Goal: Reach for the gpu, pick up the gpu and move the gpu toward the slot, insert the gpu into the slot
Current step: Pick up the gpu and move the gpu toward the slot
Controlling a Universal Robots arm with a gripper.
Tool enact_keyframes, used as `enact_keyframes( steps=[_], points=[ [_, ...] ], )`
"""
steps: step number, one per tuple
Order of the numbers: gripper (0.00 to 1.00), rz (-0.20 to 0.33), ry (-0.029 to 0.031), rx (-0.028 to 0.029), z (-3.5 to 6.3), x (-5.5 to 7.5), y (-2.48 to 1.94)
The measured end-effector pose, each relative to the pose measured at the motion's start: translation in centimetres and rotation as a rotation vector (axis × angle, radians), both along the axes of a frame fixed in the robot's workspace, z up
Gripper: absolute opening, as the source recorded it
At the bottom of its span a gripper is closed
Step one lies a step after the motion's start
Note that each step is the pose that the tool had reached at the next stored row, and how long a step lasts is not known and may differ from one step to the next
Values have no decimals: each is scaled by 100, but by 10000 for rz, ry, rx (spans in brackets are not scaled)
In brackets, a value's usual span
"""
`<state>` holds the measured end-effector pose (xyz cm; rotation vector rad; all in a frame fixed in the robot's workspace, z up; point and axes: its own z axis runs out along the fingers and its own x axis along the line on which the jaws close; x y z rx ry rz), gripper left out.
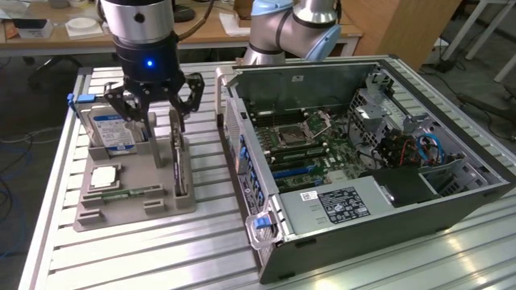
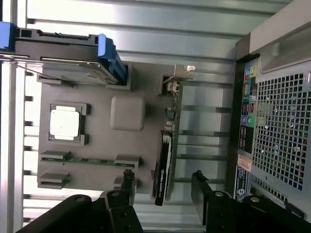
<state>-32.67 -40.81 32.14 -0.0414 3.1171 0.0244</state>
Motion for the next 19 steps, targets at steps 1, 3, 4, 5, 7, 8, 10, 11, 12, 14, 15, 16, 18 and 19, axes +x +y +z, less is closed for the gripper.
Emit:
enact_keyframes(
  steps=[1,3,4,5,7,8,10,11,12,14,15,16,18,19],
  points=[
    [59,-112,-3,0,-18,0,0],
    [59,-299,-6,0,-54,1,0],
    [59,-355,-6,0,-72,5,0],
    [59,-401,-6,0,-91,11,-1],
    [59,-479,-5,-1,-127,17,-2],
    [59,-509,-7,0,-146,20,-3],
    [59,-563,-8,0,-181,27,-6],
    [59,-588,-10,-1,-199,30,-8],
    [59,-614,-13,0,-219,33,-12],
    [59,-658,-17,1,-255,37,-18],
    [59,-687,-19,0,-273,37,-21],
    [59,-723,-21,0,-291,36,-24],
    [59,-788,-22,-1,-327,37,-30],
    [59,-816,-23,1,-346,37,-33]
  ],
)
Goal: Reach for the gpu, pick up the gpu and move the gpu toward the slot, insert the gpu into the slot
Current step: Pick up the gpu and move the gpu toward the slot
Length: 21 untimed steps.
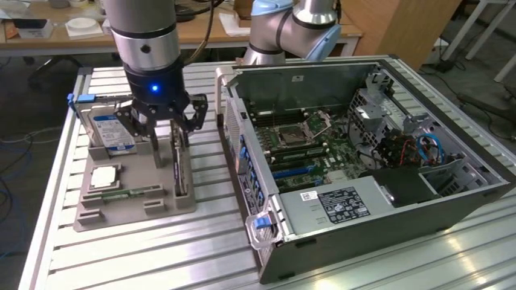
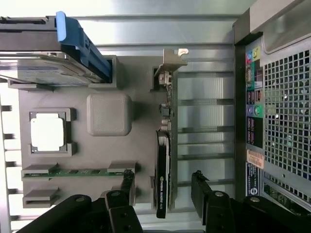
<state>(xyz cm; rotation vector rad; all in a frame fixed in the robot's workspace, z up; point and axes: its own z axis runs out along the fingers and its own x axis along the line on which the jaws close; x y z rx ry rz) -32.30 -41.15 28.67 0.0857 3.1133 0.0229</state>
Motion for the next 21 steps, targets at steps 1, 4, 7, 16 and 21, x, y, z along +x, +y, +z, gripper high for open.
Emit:
enact_keyframes(
  steps=[1,4,7,16,21],
  points=[
    [59,-29,1,-1,-17,0,-3],
    [59,-112,0,0,-72,0,-8],
    [59,-203,-1,0,-127,0,-14],
    [59,-672,-56,0,-290,15,-32],
    [59,-700,-57,0,-382,26,-31]
  ],
)
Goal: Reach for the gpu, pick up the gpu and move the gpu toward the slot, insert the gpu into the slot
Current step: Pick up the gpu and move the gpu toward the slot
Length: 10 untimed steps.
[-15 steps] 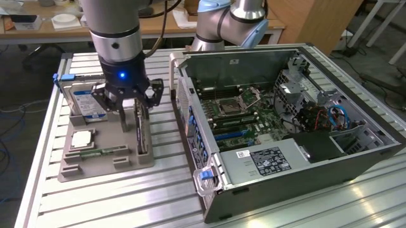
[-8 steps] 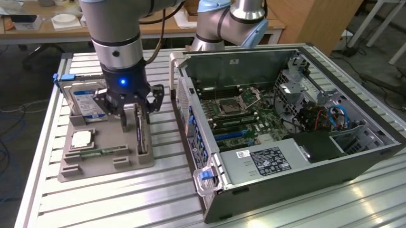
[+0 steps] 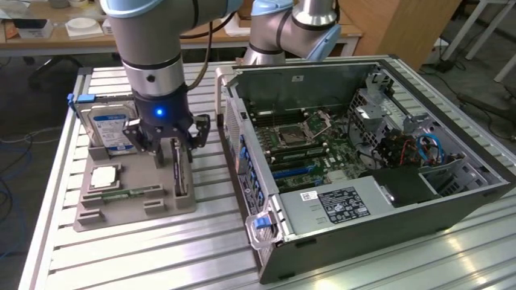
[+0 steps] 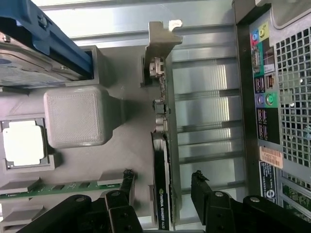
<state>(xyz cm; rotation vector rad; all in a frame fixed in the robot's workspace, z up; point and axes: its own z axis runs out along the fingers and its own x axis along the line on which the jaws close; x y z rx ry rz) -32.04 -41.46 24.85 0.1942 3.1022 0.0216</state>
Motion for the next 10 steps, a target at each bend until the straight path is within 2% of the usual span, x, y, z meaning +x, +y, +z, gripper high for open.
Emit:
enact_keyframes(
  steps=[7,10],
  points=[
    [59,1,7,0,-123,0,0],
    [59,12,9,-2,-134,0,-2]
  ],
)
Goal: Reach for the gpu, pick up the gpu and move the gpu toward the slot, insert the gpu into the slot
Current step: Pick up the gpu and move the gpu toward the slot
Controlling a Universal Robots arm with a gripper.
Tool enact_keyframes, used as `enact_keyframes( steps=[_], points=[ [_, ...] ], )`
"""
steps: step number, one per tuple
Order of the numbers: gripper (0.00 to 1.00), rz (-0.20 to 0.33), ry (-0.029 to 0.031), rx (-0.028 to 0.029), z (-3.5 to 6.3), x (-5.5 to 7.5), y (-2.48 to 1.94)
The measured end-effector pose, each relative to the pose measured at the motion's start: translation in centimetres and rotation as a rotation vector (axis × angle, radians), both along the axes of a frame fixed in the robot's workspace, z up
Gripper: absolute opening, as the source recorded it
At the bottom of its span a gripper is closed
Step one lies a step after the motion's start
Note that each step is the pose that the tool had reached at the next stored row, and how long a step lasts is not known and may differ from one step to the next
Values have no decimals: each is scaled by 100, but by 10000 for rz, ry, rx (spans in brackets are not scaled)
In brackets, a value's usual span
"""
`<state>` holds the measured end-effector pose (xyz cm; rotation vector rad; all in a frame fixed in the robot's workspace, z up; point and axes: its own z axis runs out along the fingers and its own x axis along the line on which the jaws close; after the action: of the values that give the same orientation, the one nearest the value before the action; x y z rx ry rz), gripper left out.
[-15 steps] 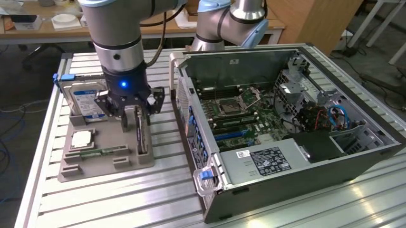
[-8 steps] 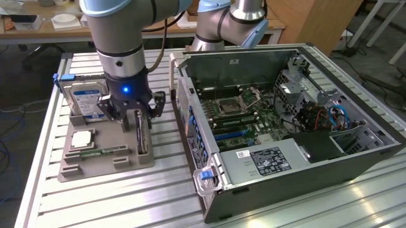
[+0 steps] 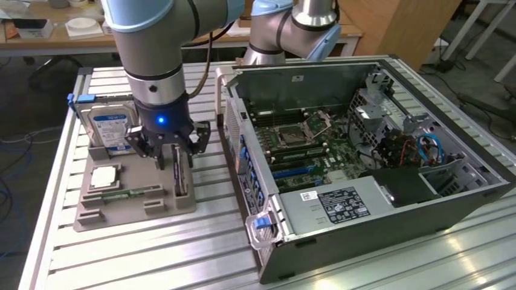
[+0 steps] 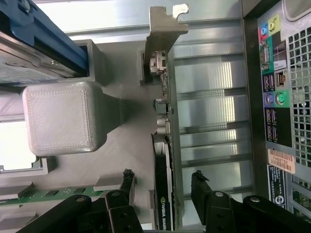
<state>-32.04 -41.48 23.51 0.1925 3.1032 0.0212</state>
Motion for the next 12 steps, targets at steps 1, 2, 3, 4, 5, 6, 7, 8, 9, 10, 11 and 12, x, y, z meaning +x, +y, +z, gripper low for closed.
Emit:
enact_keyframes(
  steps=[1,2,3,4,5,6,7,8,9,10,11,12],
  points=[
    [59,30,0,0,0,1,0],
    [59,126,-3,2,-2,4,0],
    [59,261,-3,3,-4,7,0],
    [59,395,-3,2,-4,9,0],
    [59,522,-3,2,-4,12,0],
    [59,567,-2,1,-4,12,0],
    [59,569,-2,2,-4,12,1],
    [59,570,-2,2,-4,12,1],
    [59,570,-2,2,-4,12,0],
    [58,571,-2,2,-4,13,0],
    [51,571,-1,2,-4,13,0],
    [45,571,-1,1,-4,13,0]
  ],
)
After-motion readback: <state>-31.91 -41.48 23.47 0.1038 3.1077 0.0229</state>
